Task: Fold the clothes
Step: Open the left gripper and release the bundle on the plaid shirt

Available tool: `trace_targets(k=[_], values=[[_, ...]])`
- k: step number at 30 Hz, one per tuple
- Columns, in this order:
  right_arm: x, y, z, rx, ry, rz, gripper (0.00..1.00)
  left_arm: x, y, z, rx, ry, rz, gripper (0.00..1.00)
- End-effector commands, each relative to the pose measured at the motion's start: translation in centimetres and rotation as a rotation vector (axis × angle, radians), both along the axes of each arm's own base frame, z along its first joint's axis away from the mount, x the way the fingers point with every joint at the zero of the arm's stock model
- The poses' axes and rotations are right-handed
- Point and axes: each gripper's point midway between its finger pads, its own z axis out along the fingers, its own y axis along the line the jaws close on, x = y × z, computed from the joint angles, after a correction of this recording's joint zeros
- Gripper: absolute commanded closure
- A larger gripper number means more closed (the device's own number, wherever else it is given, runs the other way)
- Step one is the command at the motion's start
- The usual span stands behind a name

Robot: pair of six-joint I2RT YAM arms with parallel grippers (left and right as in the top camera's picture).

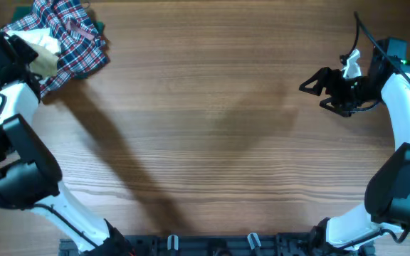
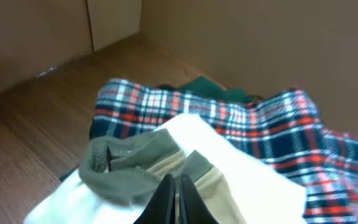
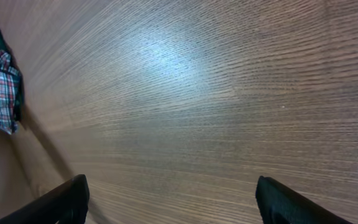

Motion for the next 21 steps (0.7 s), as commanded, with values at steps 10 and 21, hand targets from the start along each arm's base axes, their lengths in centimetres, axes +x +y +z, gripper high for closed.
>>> trace_targets(k=[10,21], values=[[0.1,0.0,1.2,-0.011,-0.023,-0.005,0.13,0.0,1.4,-11.9,0.07,0.179,-0.041,0.96],[0.0,0.0,1.2,-0.01,-0.018,-0.006,0.13,2.3,0.1,0.3,0.195,-0.057,-0.057,0.95]])
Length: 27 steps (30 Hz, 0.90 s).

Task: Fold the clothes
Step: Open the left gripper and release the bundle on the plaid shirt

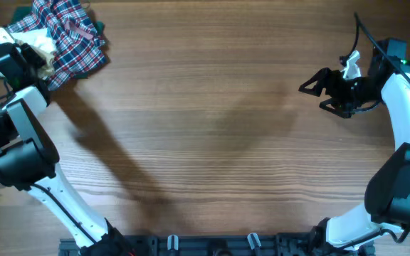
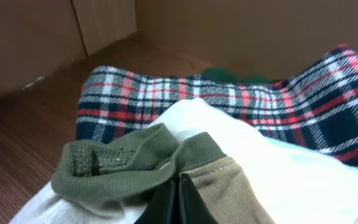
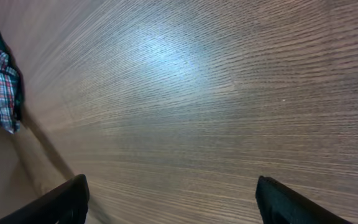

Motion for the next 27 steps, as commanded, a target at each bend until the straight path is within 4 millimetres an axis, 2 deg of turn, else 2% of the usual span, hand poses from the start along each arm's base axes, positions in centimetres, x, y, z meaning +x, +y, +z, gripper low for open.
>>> trace_targets(k=[1,3,5,6,8,12,13,18,21,23,25,27], values=[[0.4,-0.1,1.2,-0.017,-0.04,0.002,0.13,0.5,-1.9,7.0,0.076,-0.096,-0.027,0.96],[0.4,-0.1,1.2,-0.019,-0.044,0.003,0.13,0.8,-3.2,9.7,0.093,-0.136,-0.049,0.96],[0.5,-0.1,1.2,-0.019,-0.046,0.005,0.13,1.2,-4.8,10.7,0.093,-0.142,-0.075,0.96],[0.5,-0.1,1.2,-0.019,-0.046,0.004,0.13,1.4,-5.5,10.5,0.087,-0.132,-0.088,0.95],[0.5,-0.1,1.2,-0.02,-0.047,0.005,0.13,1.8,-6.9,8.6,0.057,-0.076,-0.111,0.94],[0.5,-0.1,1.2,-0.02,-0.047,0.006,0.13,1.6,-7.5,4.6,0.016,0.021,-0.12,0.94],[0.5,-0.1,1.2,-0.019,-0.046,0.005,0.13,1.5,-7.3,3.0,0.004,0.049,-0.116,0.94],[0.5,-0.1,1.2,-0.02,-0.046,0.005,0.13,0.7,-5.7,-1.5,-0.029,0.123,-0.088,0.95],[0.5,-0.1,1.2,-0.02,-0.047,0.005,0.13,-0.3,-4.6,-5.3,-0.066,0.183,-0.062,0.94],[0.5,-0.1,1.3,-0.02,-0.047,0.004,0.13,-1.0,-4.4,-7.8,-0.105,0.225,-0.045,0.86],[0.4,-0.1,1.2,-0.019,-0.045,0.004,0.13,-0.9,-4.4,-7.7,-0.103,0.216,-0.044,0.86],[0.4,-0.1,1.2,-0.019,-0.044,0.004,0.13,0.1,-4.3,-5.5,-0.071,0.148,-0.05,0.84]])
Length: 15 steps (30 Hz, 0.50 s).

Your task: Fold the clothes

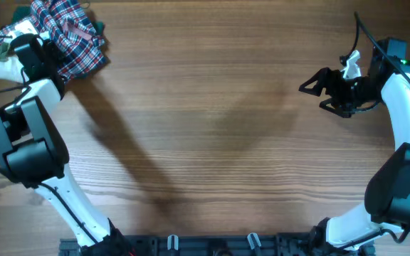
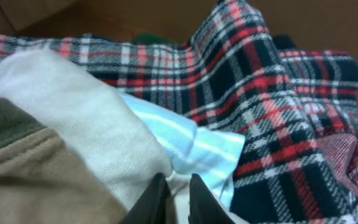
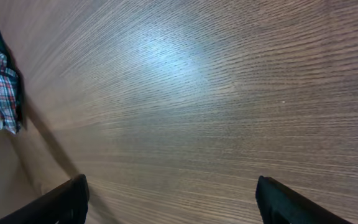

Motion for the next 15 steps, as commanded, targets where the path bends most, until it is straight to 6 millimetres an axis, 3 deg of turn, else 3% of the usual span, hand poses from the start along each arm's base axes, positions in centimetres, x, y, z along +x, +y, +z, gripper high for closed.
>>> trace_targets(k=[1,2,4,6,10,11,13,14,15], values=[[0.3,-0.1,1.2,-0.017,-0.039,0.004,0.13,-1.2,1.7,-2.6,-0.004,0.031,0.058,0.83],[0.3,-0.1,1.2,-0.017,-0.039,0.003,0.13,-0.8,1.6,-1.1,0.009,-0.003,0.055,0.83],[0.4,-0.1,1.2,-0.018,-0.041,0.004,0.13,-0.1,1.0,3.6,0.043,-0.093,0.041,0.74],[0.5,-0.1,1.3,-0.019,-0.046,0.004,0.13,0.3,0.0,8.7,0.074,-0.184,0.023,0.73],[0.8,-0.2,1.3,-0.023,-0.059,0.004,0.13,-0.2,-2.8,17.5,0.119,-0.328,-0.018,0.51],[0.8,-0.2,1.3,-0.023,-0.06,0.004,0.13,-0.5,-4.1,20.4,0.132,-0.377,-0.035,0.36],[0.8,-0.2,1.3,-0.023,-0.061,0.005,0.13,-1.0,-5.3,22.9,0.14,-0.416,-0.054,0.08],[0.8,-0.2,1.3,-0.023,-0.06,0.004,0.13,-1.3,-6.1,24.0,0.142,-0.431,-0.065,0.01],[0.8,-0.2,1.3,-0.023,-0.059,0.004,0.14,-1.7,-7.1,25.3,0.142,-0.444,-0.08,0.0]])
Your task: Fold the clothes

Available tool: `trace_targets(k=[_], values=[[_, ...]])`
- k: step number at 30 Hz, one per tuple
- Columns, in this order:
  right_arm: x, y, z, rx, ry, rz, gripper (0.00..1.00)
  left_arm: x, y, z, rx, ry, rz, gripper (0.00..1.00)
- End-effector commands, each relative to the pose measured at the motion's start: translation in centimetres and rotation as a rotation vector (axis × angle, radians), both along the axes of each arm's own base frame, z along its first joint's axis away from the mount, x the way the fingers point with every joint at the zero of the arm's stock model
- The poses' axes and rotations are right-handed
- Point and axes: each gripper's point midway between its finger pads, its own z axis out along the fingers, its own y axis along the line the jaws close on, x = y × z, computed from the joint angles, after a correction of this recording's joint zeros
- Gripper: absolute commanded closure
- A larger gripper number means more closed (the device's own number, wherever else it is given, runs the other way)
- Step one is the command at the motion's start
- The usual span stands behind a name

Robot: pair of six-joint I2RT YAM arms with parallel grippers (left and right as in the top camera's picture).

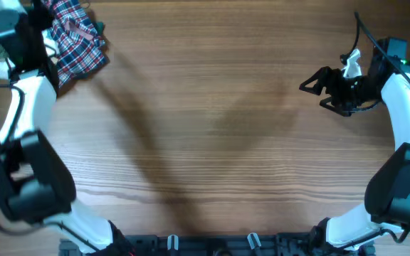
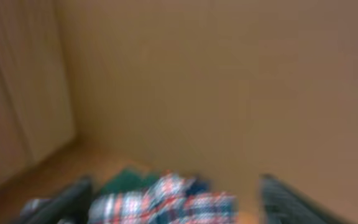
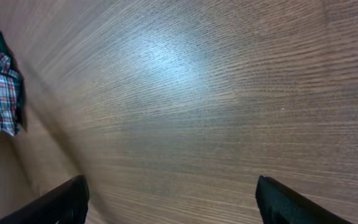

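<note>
A heap of clothes lies in the table's far left corner, with a red, white and navy plaid shirt [image 1: 77, 39] on top. The left wrist view is blurred but shows the plaid shirt [image 2: 166, 200] and a green garment [image 2: 126, 180] low in frame. My left gripper [image 1: 25, 30] is over the heap's left side. Its fingers stand wide apart in the left wrist view, where the gripper [image 2: 176, 205] is open and holds nothing. My right gripper [image 1: 312, 94] hovers open over bare wood at the right. Its wrist view shows the gripper [image 3: 173, 202] empty and the heap [image 3: 2, 93] far off.
The brown wooden table [image 1: 212, 142] stretches between the two arms. A tan wall [image 2: 197, 74] rises just behind the heap. The arm bases stand at the table's near edge.
My left gripper was nearly shut, down among the white and plaid cloth. It is now wide open and higher, looking at the wall with the heap below. My right arm has not moved.
My left gripper was shut and pressed into the heap, by a white garment with an olive collar, at the two oldest moments. Then its fingers were slightly parted deeper in the cloth. Now it is open above the heap, which stays in its corner.
</note>
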Motion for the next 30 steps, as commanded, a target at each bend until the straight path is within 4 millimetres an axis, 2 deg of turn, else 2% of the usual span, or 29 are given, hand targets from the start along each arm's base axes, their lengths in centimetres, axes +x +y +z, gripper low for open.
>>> trace_targets(k=[1,6,9,12,16,18,20,23,26,30], values=[[0.4,-0.1,1.3,-0.018,-0.042,0.004,0.15,-1.3,-3.3,5.0,0.02,-0.059,-0.044,0.0],[0.3,-0.9,2.5,-0.079,-0.075,-0.019,0.22,-2.9,-6.8,8.3,0.023,-0.079,-0.099,0.0],[-0.7,-2.3,4.8,-0.189,-0.103,-0.083,0.22,-3.2,-8.2,8.4,0.018,-0.059,-0.124,0.0],[-2.6,-3.4,8.5,-0.295,-0.172,-0.135,0.22,-3.1,-9.2,8.0,0.013,-0.042,-0.144,0.0],[-7.1,-3.7,14.7,-0.406,-0.318,-0.194,0.19,-3.0,-9.5,7.2,0.006,-0.008,-0.149,0.0],[-9.3,-3.1,16.8,-0.418,-0.379,-0.206,0.18,-3.1,-9.5,6.8,0.003,0.008,-0.149,0.0],[-11.2,-2.6,18.0,-0.425,-0.414,-0.212,0.16,-3.1,-9.5,6.4,-0.001,0.025,-0.149,0.0],[-13.8,-1.9,18.7,-0.425,-0.425,-0.216,0.16,-3.3,-9.5,4.6,-0.016,0.096,-0.149,0.0],[-15.9,-1.2,18.5,-0.41,-0.399,-0.219,0.16,-3.9,-9.6,2.0,-0.039,0.203,-0.149,0.0],[-17.2,0.2,18.4,-0.351,-0.417,-0.206,0.16,-5.3,-9.8,-2.0,-0.076,0.374,-0.148,0.0]])
